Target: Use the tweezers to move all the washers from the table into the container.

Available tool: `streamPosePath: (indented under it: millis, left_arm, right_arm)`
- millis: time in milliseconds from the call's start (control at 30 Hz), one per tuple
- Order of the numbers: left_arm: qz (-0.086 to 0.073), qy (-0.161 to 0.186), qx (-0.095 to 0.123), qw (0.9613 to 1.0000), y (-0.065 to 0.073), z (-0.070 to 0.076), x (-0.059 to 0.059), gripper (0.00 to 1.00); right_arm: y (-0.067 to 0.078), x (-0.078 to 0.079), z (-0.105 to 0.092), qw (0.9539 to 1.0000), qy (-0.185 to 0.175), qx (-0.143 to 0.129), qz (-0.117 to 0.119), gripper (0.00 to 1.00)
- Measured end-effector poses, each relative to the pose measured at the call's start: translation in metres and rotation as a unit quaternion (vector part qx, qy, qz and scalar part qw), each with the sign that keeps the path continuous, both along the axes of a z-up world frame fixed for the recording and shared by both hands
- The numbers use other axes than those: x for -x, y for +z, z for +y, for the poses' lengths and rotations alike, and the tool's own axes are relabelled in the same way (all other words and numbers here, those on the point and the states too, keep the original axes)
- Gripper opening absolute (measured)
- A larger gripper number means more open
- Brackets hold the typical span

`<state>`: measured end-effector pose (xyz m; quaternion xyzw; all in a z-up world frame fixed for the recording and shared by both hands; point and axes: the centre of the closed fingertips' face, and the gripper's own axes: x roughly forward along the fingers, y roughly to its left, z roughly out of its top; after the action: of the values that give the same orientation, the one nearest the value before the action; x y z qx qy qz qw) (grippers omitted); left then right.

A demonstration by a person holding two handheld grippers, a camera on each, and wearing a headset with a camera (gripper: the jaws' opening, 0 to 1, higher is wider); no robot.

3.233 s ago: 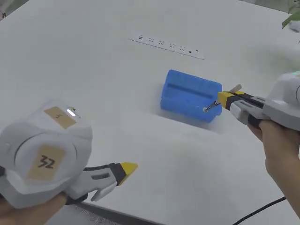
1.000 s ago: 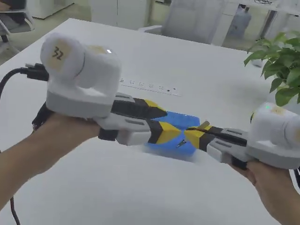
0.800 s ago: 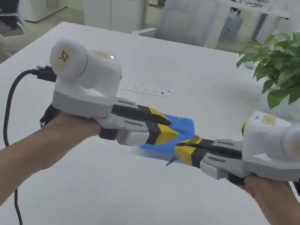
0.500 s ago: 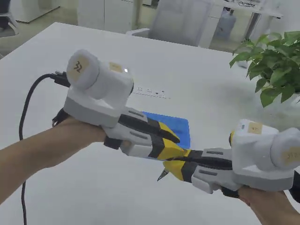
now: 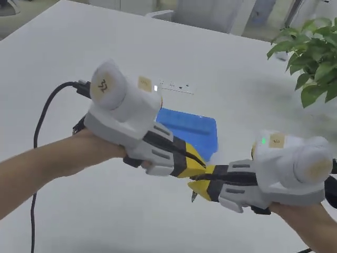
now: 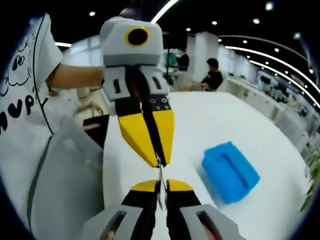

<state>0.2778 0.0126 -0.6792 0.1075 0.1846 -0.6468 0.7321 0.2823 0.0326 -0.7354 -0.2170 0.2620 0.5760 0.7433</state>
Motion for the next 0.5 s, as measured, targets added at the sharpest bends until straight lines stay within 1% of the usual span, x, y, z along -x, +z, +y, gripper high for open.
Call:
streamPosePath:
  millis: [33, 100, 133, 167, 200, 233, 267, 300, 333, 367, 400, 433, 467, 500]
  left_arm:
    - [-0.021, 0.007, -0.020, 0.9996, -0.006, 0.006, -0.007, 0.00]
    - [-0.032, 0.006, -0.043, 0.9985, -0.017, 0.012, -0.012, 0.00]
    - [-0.040, 0.006, -0.050, 0.9980, -0.020, 0.013, -0.013, 0.00]
    - [-0.046, 0.005, -0.055, 0.9974, -0.026, 0.014, -0.014, 0.00]
    - [-0.048, 0.007, -0.058, 0.9971, -0.030, 0.015, -0.015, 0.00]
    - [-0.065, 0.009, -0.070, 0.9954, -0.038, 0.016, -0.017, 0.00]
    - [-0.076, 0.009, -0.078, 0.9940, -0.044, 0.017, -0.019, 0.00]
    - [-0.090, 0.009, -0.096, 0.9912, -0.055, 0.019, -0.020, 0.00]
    - [-0.097, 0.006, -0.107, 0.9895, -0.062, 0.020, -0.019, 0.00]
    - [-0.105, 0.004, -0.125, 0.9867, -0.073, 0.021, -0.020, 0.00]
    - [-0.102, -0.002, -0.136, 0.9855, -0.081, 0.023, -0.018, 0.00]
    - [-0.093, -0.005, -0.140, 0.9858, -0.087, 0.024, -0.017, 0.00]
    - [-0.089, 0.000, -0.137, 0.9866, -0.091, 0.025, -0.019, 0.00]
    - [-0.086, 0.000, -0.141, 0.9862, -0.095, 0.027, -0.020, 0.00]
  right_arm:
    - [-0.003, -0.002, 0.000, 1.0000, 0.002, 0.005, -0.001, 0.02]
    - [-0.011, -0.008, 0.000, 0.9993, 0.016, 0.029, -0.014, 0.02]
    - [-0.016, -0.011, 0.000, 0.9981, 0.026, 0.047, -0.029, 0.03]
    - [-0.021, -0.013, 0.000, 0.9969, 0.034, 0.059, -0.038, 0.03]
    - [-0.025, -0.014, 0.001, 0.9959, 0.041, 0.069, -0.042, 0.03]
    - [-0.033, -0.016, 0.002, 0.9938, 0.049, 0.086, -0.049, 0.02]
    - [-0.039, -0.018, 0.001, 0.9919, 0.055, 0.099, -0.057, 0.02]
    - [-0.049, -0.021, 0.001, 0.9896, 0.060, 0.115, -0.063, 0.02]
    - [-0.056, -0.021, 0.002, 0.9890, 0.062, 0.120, -0.061, 0.02]
    - [-0.065, -0.023, 0.002, 0.9880, 0.060, 0.131, -0.057, 0.02]
    - [-0.071, -0.022, 0.001, 0.9861, 0.064, 0.143, -0.054, 0.02]
    - [-0.076, -0.021, 0.003, 0.9855, 0.067, 0.147, -0.051, 0.02]
    - [-0.080, -0.020, 0.005, 0.9861, 0.065, 0.144, -0.051, 0.02]
    - [-0.086, -0.019, 0.007, 0.9861, 0.063, 0.146, -0.050, 0.02]
